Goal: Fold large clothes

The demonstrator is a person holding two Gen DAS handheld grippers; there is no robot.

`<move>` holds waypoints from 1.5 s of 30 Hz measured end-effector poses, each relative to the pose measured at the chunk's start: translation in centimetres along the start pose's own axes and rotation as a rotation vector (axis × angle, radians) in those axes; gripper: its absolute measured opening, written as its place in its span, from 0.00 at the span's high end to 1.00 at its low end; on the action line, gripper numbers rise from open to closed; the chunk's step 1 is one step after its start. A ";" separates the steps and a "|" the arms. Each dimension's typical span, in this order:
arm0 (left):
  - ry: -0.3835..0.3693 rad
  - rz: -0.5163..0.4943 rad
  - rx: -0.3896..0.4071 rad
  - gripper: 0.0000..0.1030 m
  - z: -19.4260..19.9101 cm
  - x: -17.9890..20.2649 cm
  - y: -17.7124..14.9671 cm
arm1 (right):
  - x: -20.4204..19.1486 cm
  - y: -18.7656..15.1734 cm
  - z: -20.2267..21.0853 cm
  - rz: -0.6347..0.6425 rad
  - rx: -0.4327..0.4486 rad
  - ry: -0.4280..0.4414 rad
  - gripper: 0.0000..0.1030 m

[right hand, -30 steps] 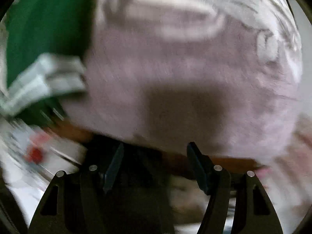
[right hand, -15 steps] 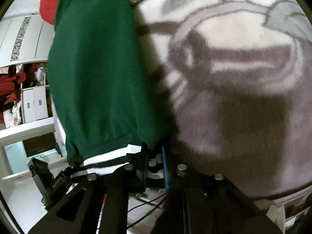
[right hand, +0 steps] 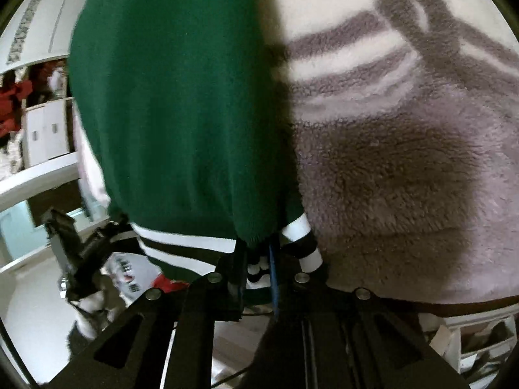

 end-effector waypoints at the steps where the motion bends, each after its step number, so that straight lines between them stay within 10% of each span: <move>1: -0.041 0.013 -0.007 0.79 0.7 -0.2 -0.1 | 0.3 -0.1 0.8 -0.010 0.009 0.037 0.69; 6: -0.170 0.047 -0.033 0.43 1.2 -1.8 0.3 | 4.4 0.2 0.2 -0.091 0.022 0.173 0.38; 12: -0.250 0.006 -0.098 0.36 -4.0 -0.7 2.6 | 4.7 1.5 -2.3 -0.086 0.021 0.270 0.18; 19: -0.283 -0.053 -0.083 0.18 -3.5 1.4 2.4 | 2.6 2.0 -7.5 -0.080 -0.030 0.412 0.21; 22: -0.308 -0.033 -0.050 0.19 -3.2 2.3 2.6 | 1.4 2.3 -9.7 -0.099 -0.040 0.444 0.64; 24: -0.269 -0.048 -0.019 0.68 -2.4 2.7 1.8 | 0.6 2.1 -10.2 -0.095 -0.025 0.427 0.71; 27: -0.266 -0.029 -0.027 0.83 -1.3 3.0 1.4 | 0.1 1.3 -9.6 -0.133 -0.008 0.448 0.77; 36: -0.509 0.155 -0.004 0.85 7.3 4.8 2.3 | -7.2 0.7 -3.5 -0.129 0.046 0.605 0.81; 45: -0.589 0.072 0.199 0.85 13.1 10.1 18.7 | -8.5 12.7 11.1 -0.046 0.176 0.710 0.82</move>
Point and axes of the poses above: each gripper's, at about its wrist camera, not at the fingertips, and z roughly against the way its jaws point, x to its right, y to its top, the point moved 2 cm from there along -z, roughly the way its jaws point, and after that the axes turned 9 degrees about y, right-handed, at the moved point
